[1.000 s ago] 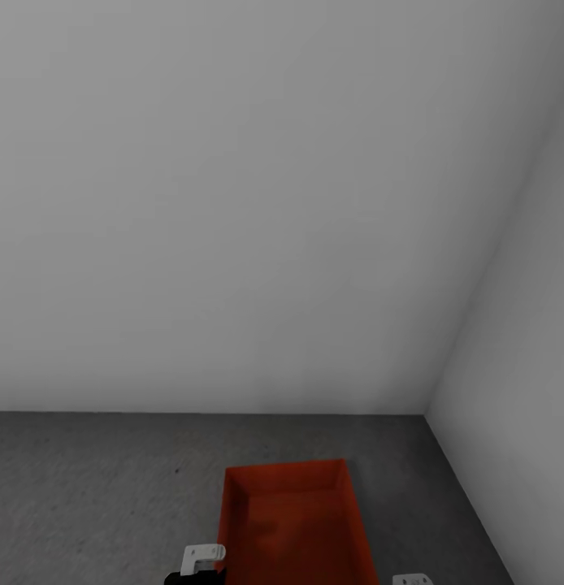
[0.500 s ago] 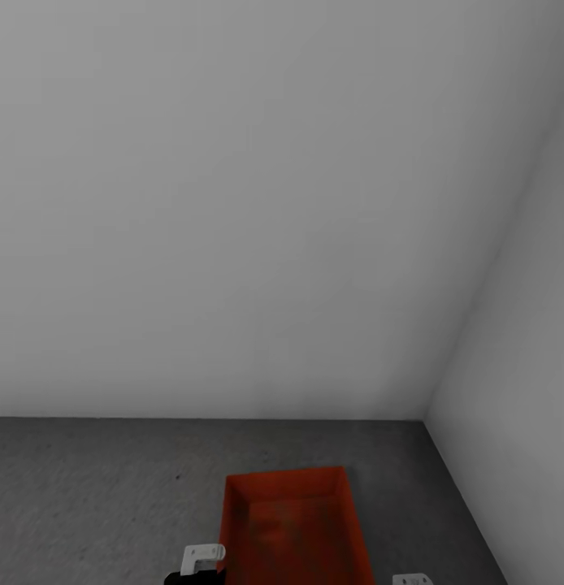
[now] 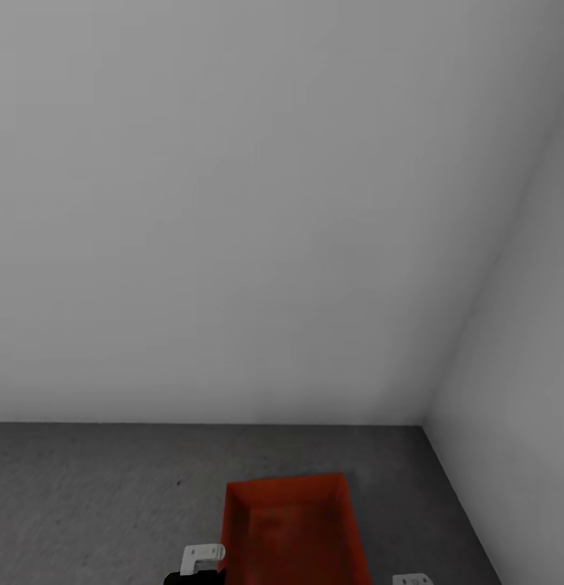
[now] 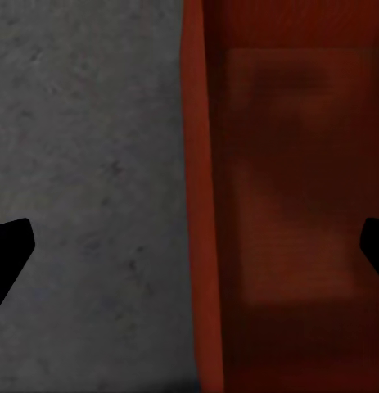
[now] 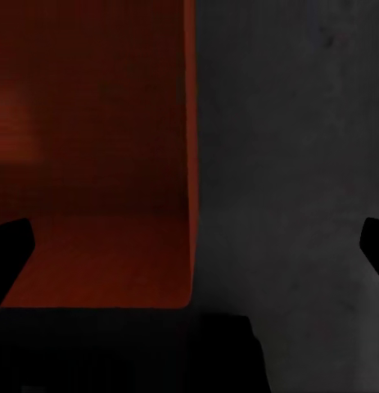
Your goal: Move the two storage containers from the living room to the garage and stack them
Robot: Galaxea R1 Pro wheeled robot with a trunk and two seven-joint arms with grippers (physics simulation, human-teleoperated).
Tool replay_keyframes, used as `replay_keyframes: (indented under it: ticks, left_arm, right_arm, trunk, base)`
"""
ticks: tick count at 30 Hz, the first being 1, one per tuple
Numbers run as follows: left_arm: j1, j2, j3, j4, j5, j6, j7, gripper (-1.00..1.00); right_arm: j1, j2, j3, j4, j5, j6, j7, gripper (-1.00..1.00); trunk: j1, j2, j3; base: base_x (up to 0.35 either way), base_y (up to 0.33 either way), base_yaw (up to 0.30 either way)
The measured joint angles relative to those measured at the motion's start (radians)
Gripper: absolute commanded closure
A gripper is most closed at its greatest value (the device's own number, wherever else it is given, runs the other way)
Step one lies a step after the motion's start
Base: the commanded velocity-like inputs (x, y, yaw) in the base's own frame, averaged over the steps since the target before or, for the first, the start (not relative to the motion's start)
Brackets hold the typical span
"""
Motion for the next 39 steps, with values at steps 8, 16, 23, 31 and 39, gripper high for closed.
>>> replay_keyframes:
  ticks: [8,16,23,31,39]
  left_arm:
    - [0.0,0.001,0.0,0.0,0.0,0.0,0.0,-1.0]
    - [0.0,0.0,0.0,0.001,0.0,-0.001,0.0,-1.0]
    - [0.0,0.001,-0.001,0.002,0.0,-0.001,0.0,-1.0]
    - [0.0,0.0,-0.001,0.003,0.0,-0.002,0.0,-1.0]
    - [0.0,-0.001,-0.001,0.002,0.0,-0.003,0.0,-1.0]
  right_arm:
    - [0.0,0.0,0.0,0.0,0.0,0.0,0.0,-1.0]
    - [0.0,0.0,0.0,0.0,0.001,0.0,0.0,-1.0]
    - [0.0,0.0,0.0,0.0,0.001,-0.002,0.0,-1.0]
    - [0.0,0.0,0.0,0.0,0.002,-0.007,-0.001,-1.0]
    - [0.0,0.0,0.0,0.0,0.001,-0.01,-0.001,-1.0]
  trunk:
    - [-0.031,0.056,0.025]
    - [-0.061,0.112,0.05]
    - [-0.088,0.161,0.072]
    - [-0.119,0.217,0.097]
    - [-0.15,0.273,0.122]
  base:
    - [0.0,0.0,0.0]
    - [0.0,0.0,0.0]
    - [0.0,0.0,0.0]
    - [0.0,0.0,0.0]
    - [0.0,0.0,0.0]
